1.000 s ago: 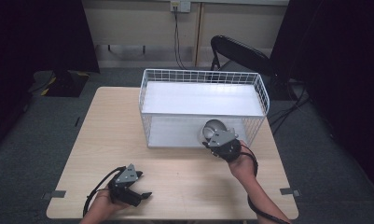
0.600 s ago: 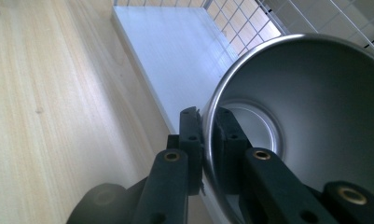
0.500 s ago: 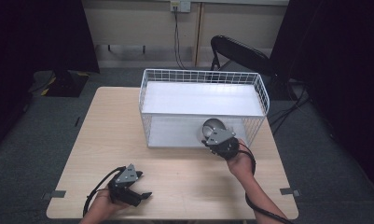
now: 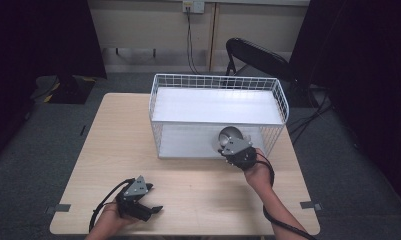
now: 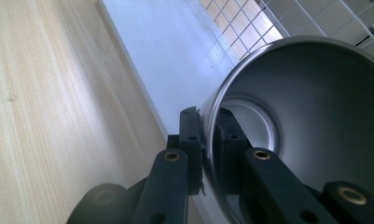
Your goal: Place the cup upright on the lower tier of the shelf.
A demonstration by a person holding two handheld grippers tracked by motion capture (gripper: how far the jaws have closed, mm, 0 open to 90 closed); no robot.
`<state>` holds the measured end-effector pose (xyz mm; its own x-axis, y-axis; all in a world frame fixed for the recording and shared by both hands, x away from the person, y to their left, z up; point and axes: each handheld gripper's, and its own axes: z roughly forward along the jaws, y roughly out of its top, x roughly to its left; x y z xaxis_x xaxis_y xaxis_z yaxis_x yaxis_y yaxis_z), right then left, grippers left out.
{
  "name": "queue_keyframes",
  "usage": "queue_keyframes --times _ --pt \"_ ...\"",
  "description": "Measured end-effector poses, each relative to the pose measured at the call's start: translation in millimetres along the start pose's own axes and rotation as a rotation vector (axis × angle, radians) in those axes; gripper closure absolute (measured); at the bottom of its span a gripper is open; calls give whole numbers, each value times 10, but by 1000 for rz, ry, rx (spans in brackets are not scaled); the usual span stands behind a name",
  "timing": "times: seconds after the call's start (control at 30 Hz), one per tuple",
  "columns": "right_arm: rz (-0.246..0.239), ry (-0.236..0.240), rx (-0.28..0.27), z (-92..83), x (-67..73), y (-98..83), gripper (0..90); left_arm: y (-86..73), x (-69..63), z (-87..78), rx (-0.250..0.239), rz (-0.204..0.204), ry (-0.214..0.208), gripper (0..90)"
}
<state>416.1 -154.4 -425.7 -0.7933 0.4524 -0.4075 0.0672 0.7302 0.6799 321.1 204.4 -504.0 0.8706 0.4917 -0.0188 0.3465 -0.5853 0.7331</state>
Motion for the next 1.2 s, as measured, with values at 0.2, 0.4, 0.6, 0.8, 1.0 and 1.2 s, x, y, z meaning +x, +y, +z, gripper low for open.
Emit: queue_keyframes --times 0.2,0.4,0.6,0.8,1.0,1.2 --pt "-9 -13 3 25 2 -31 836 0 -1 1 -1 0 0 145" --pt "-18 -18 13 46 0 -55 836 0 0 0 1 1 0 145" --pt "-30 -13 19 66 14 -71 834 0 -1 1 0 0 1 145" --pt "-40 -10 27 78 11 -78 833 0 -1 1 -1 0 1 145" --pt "-44 -12 27 81 8 -80 833 0 -1 1 -1 0 0 144" --pt "-41 -15 21 74 9 -93 831 0 0 0 1 0 -1 144"
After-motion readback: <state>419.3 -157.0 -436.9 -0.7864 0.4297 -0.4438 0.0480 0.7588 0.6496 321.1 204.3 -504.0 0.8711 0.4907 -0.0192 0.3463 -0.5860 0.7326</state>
